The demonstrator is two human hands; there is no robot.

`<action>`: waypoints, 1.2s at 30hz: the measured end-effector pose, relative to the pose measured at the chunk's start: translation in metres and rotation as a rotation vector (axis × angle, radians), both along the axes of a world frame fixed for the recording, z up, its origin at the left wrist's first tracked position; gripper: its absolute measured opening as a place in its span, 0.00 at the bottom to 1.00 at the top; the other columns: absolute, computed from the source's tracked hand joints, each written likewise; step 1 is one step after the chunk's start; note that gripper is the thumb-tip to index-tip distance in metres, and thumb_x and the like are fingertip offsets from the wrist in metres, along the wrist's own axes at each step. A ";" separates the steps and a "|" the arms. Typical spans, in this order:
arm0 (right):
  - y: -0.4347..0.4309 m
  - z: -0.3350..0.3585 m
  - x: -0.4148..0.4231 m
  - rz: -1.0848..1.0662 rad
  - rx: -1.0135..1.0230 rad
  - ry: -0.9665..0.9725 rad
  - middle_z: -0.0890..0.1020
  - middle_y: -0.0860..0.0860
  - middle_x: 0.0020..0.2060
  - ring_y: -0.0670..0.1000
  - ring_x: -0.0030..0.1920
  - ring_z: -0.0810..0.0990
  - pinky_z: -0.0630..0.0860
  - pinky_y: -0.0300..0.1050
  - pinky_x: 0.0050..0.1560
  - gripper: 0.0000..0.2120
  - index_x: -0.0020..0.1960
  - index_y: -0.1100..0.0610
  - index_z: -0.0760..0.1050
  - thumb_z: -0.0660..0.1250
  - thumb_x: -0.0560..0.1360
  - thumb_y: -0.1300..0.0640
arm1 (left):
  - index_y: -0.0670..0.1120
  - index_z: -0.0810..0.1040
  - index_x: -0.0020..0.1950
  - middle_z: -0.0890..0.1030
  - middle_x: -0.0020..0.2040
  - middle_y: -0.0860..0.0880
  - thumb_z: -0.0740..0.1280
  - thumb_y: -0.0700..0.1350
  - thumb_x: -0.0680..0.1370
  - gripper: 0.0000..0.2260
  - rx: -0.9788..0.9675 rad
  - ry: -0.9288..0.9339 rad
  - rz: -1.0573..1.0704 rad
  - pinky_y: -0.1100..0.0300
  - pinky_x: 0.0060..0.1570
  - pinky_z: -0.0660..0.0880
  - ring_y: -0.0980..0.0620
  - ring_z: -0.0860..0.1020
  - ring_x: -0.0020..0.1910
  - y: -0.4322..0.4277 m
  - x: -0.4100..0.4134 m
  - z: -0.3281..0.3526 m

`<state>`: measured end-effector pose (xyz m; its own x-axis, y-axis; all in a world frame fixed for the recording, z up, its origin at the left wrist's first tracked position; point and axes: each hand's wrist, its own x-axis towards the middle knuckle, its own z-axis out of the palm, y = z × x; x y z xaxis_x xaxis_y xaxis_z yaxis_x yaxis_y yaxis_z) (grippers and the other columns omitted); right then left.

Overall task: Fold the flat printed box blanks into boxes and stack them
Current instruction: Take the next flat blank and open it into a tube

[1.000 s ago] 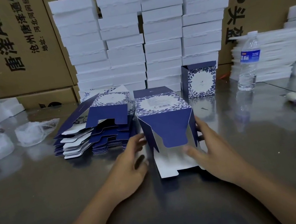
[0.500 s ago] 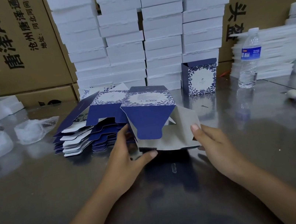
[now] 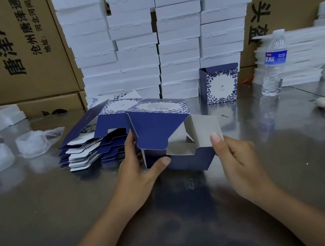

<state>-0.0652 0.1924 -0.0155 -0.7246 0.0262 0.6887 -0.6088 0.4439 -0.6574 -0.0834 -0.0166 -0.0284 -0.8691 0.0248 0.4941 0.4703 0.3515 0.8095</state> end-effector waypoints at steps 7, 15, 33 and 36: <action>0.007 0.006 0.003 0.061 0.201 -0.056 0.67 0.50 0.27 0.45 0.29 0.62 0.58 0.38 0.30 0.32 0.38 0.62 0.72 0.45 0.76 0.35 | 0.48 0.67 0.64 0.78 0.49 0.70 0.69 0.70 0.63 0.39 -0.007 0.009 0.087 0.79 0.43 0.69 0.70 0.77 0.49 -0.003 -0.001 -0.002; 0.001 0.010 0.004 0.158 0.056 -0.157 0.79 0.39 0.41 0.40 0.43 0.77 0.72 0.33 0.41 0.12 0.43 0.41 0.76 0.57 0.74 0.39 | 0.46 0.66 0.67 0.78 0.49 0.71 0.72 0.66 0.64 0.39 -0.012 -0.007 0.110 0.80 0.42 0.69 0.70 0.76 0.50 -0.003 -0.001 -0.003; -0.002 0.003 0.005 0.030 0.130 -0.205 0.70 0.37 0.60 0.39 0.57 0.74 0.74 0.35 0.52 0.27 0.68 0.38 0.59 0.65 0.72 0.43 | 0.50 0.72 0.58 0.80 0.45 0.52 0.61 0.44 0.80 0.07 -0.078 0.042 0.105 0.68 0.35 0.72 0.58 0.77 0.42 0.005 0.009 0.006; 0.002 -0.001 0.004 -0.042 0.275 -0.395 0.71 0.46 0.65 0.51 0.60 0.74 0.75 0.54 0.58 0.28 0.72 0.44 0.56 0.61 0.75 0.43 | 0.59 0.70 0.54 0.79 0.44 0.59 0.63 0.43 0.80 0.10 -0.080 0.043 0.114 0.72 0.37 0.72 0.66 0.77 0.43 0.005 0.010 0.006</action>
